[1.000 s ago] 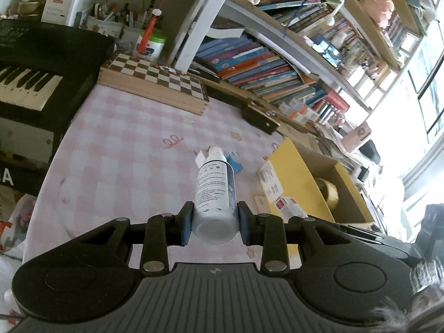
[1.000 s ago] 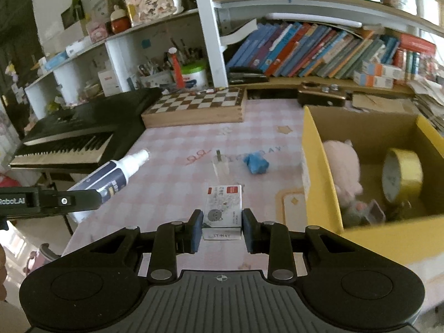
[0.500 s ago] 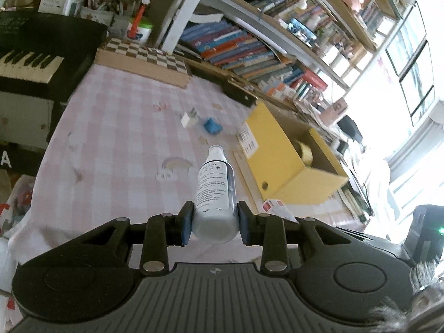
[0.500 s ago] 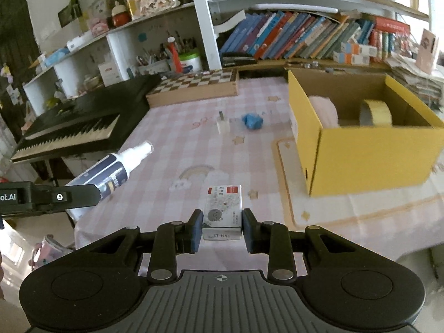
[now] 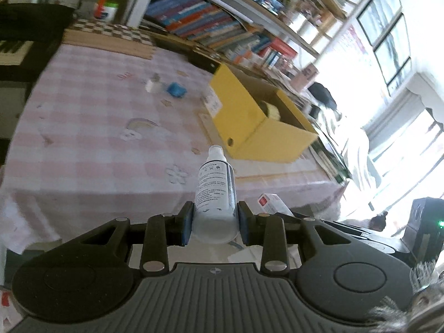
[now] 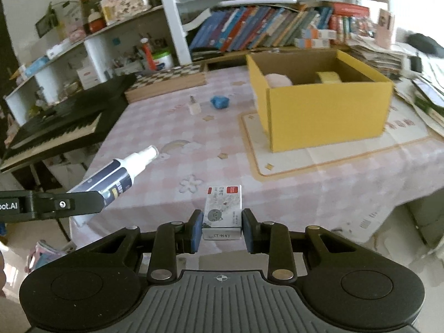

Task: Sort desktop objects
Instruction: 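Lift the spray bottle and small box and carry both toward the yellow box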

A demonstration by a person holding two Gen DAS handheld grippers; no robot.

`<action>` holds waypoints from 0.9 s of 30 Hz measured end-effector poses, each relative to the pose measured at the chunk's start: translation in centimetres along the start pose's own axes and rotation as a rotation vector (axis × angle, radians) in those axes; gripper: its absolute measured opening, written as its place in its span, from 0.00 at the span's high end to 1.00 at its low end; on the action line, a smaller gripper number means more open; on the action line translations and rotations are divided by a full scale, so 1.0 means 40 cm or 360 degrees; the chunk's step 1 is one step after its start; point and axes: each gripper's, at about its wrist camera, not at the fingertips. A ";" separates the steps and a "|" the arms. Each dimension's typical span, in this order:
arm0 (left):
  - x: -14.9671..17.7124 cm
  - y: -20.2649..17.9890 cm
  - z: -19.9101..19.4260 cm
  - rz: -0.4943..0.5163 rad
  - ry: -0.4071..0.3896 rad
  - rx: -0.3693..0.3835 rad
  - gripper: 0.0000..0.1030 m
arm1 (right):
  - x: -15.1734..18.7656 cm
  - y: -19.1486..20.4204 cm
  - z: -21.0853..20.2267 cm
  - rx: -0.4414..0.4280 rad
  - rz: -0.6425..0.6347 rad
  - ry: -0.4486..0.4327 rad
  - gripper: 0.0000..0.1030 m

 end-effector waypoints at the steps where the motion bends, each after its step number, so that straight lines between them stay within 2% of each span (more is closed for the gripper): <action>1: 0.002 -0.009 0.007 0.0015 0.0014 0.0020 0.71 | 0.006 -0.006 -0.008 0.0016 0.0012 -0.0003 0.71; 15: 0.005 -0.124 0.088 0.0193 0.0139 0.0174 0.71 | 0.046 -0.102 -0.078 0.0178 0.0184 -0.0054 0.71; 27: -0.004 -0.257 0.176 0.0288 0.0206 0.0248 0.71 | 0.024 -0.233 -0.115 0.0254 0.0266 -0.0072 0.71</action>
Point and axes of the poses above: each gripper's, at about its wrist camera, not at the fingertips, and z roughly the way its jaws point, y to its left, x to its underside, and after that the axes turned 7 degrees about -x, right-handed
